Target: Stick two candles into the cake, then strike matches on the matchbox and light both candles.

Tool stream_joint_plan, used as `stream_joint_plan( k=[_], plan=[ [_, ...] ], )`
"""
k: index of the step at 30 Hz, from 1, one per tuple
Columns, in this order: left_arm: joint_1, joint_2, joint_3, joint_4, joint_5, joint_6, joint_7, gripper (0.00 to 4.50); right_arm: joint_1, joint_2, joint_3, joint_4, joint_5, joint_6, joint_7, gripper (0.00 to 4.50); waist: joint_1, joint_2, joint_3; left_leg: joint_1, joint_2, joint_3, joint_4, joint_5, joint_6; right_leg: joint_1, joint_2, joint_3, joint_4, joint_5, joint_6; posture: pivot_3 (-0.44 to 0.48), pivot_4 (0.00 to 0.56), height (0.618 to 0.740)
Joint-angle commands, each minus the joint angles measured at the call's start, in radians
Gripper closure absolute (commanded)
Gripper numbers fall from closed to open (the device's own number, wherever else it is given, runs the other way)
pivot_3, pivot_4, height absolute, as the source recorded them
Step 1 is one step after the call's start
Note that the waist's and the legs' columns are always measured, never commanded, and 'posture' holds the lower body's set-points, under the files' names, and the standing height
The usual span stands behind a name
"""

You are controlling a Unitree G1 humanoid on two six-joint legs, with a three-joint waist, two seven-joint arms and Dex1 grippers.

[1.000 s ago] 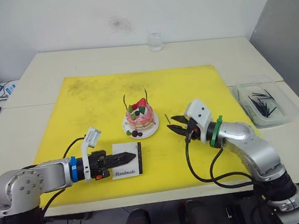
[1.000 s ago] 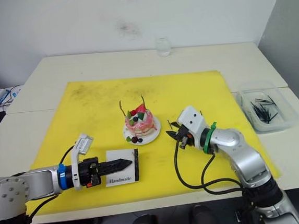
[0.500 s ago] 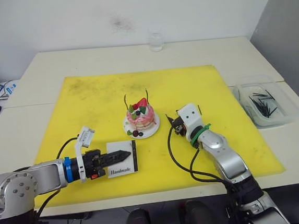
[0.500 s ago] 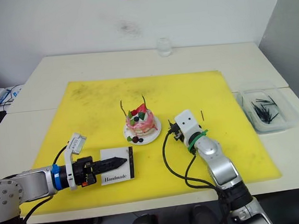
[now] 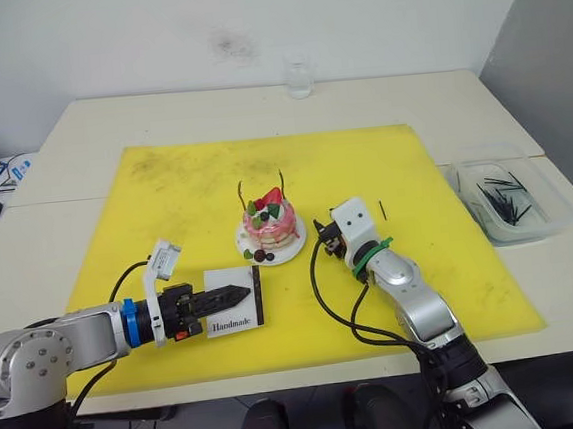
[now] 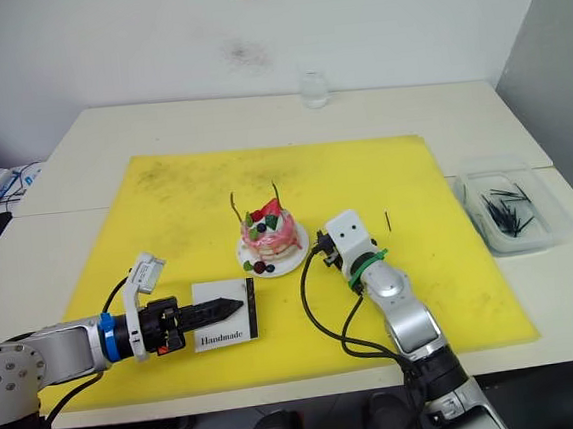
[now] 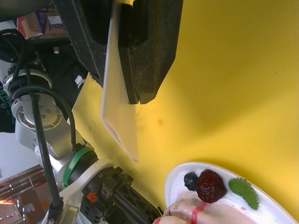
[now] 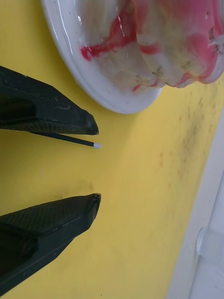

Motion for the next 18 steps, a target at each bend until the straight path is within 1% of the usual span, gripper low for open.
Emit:
stream_joint_plan(
  k=[1, 7, 13, 16, 18],
  plan=[
    [-0.014, 0.010, -0.007, -0.008, -0.006, -0.021, -0.003, 4.50, -0.006, 0.011, -0.004, 0.001, 0.015, -0.035, 0.014, 2.46, 0.000, 0.000, 0.000, 0.000, 0.000, 0.000, 0.000, 0.000, 0.000, 0.000, 0.000, 0.000, 0.000, 0.000, 0.000, 0.000, 0.150, 0.740],
    [-0.023, 0.016, -0.023, 0.001, 0.001, -0.033, -0.009, 4.50, -0.039, 0.023, -0.006, 0.077, 0.003, -0.043, 0.015, 2.46, 0.000, 0.000, 0.000, 0.000, 0.000, 0.000, 0.000, 0.000, 0.000, 0.000, 0.000, 0.000, 0.000, 0.000, 0.000, 0.000, 0.150, 0.740],
    [-0.025, 0.021, -0.031, 0.003, -0.001, -0.042, -0.011, 4.50, -0.065, 0.059, -0.027, 0.095, 0.013, 0.027, -0.004, 2.46, -0.001, 0.000, 0.000, 0.001, 0.000, 0.000, 0.000, 0.000, 0.000, 0.000, 0.000, 0.000, 0.001, 0.000, 0.000, 0.000, 0.150, 0.740],
    [-0.019, 0.021, -0.030, -0.001, -0.003, -0.043, -0.009, 4.50, -0.062, 0.080, -0.037, 0.079, 0.016, 0.107, -0.015, 3.03, -0.001, 0.000, 0.000, 0.001, 0.000, 0.000, 0.000, 0.000, 0.000, 0.000, 0.000, 0.000, 0.001, 0.000, 0.000, 0.000, 0.150, 0.740],
    [-0.017, 0.022, -0.030, -0.002, -0.004, -0.045, -0.009, 4.50, -0.059, 0.089, -0.039, 0.064, 0.015, 0.137, -0.018, 3.71, -0.001, -0.001, 0.000, 0.001, 0.000, 0.000, 0.000, 0.000, 0.000, 0.001, 0.000, 0.000, 0.001, 0.000, 0.000, 0.000, 0.150, 0.740]
  ],
)
